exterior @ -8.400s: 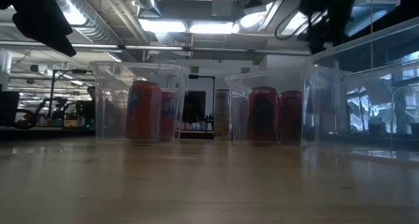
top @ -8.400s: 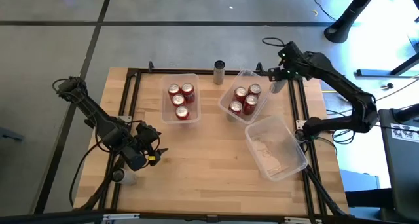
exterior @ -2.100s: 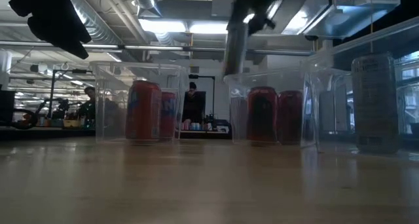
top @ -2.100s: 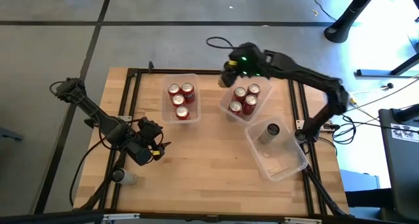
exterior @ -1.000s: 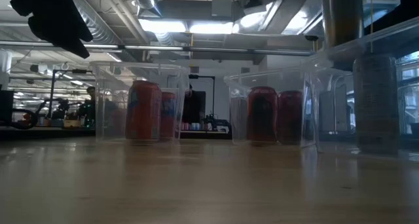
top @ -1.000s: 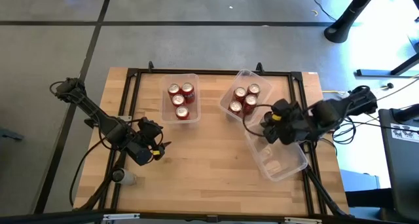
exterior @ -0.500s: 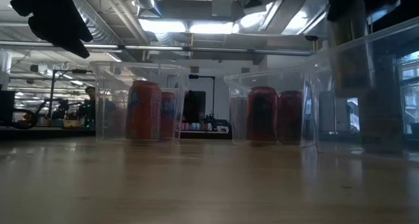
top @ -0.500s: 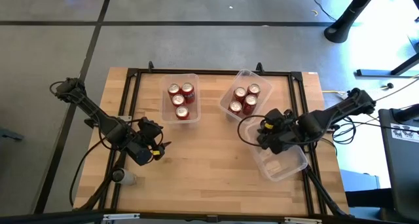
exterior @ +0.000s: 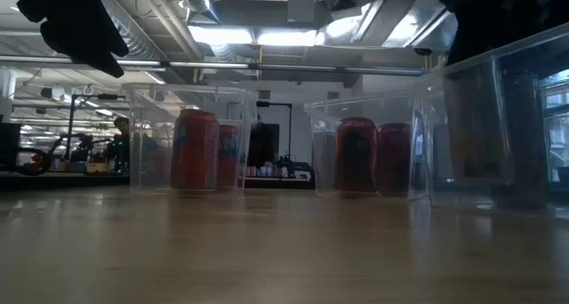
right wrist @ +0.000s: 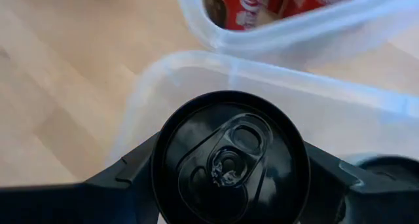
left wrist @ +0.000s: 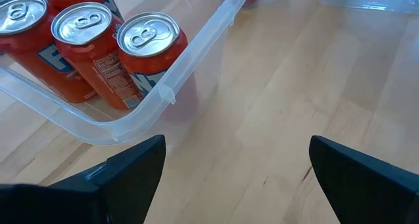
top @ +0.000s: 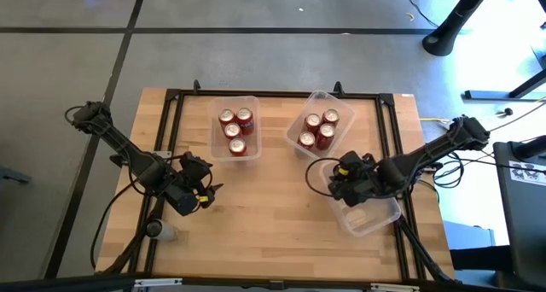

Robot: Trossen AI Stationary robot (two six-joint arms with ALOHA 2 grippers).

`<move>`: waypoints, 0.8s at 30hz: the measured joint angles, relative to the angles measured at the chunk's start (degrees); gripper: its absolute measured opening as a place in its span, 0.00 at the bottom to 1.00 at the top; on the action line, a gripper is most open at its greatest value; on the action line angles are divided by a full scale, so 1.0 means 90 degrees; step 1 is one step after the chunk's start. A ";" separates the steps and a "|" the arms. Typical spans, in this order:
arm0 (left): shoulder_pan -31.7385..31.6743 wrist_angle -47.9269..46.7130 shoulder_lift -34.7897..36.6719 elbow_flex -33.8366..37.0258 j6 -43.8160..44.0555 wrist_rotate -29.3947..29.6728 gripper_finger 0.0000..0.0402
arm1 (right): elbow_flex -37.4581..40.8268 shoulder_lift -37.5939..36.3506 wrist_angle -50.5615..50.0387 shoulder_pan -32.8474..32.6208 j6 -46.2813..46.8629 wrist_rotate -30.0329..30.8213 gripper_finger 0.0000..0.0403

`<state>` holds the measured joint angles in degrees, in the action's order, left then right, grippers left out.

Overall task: Sort soda cans
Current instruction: Put the white-yellow soda can into the bottom transparent bin

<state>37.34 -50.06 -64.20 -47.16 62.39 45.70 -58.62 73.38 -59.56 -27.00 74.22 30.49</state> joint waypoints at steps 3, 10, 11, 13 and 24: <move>0.0000 0.0000 0.0000 0.0000 0.0000 0.0006 0.91 | 0.0232 -0.0002 0.0060 -0.0002 0.0170 0.0001 0.61; 0.0000 -0.0004 0.0000 0.0000 0.0000 0.0030 0.91 | 0.0640 -0.0012 0.0574 -0.0002 0.0181 0.0071 0.61; 0.0000 -0.0003 0.0000 0.0000 0.0000 0.0030 0.91 | 0.0657 -0.0012 0.0616 -0.0002 0.0177 0.0090 0.61; 0.0000 -0.0010 0.0000 0.0000 0.0000 0.0037 0.91 | 0.0664 -0.0012 0.0649 0.0000 0.0176 0.0091 0.66; 0.0000 -0.0032 0.0000 0.0000 -0.0013 0.0047 0.91 | 0.0087 0.0000 0.0078 0.0002 -0.0332 -0.0573 0.98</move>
<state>37.34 -50.35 -64.20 -47.16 62.28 46.13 -57.84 73.38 -58.86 -26.98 71.24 25.34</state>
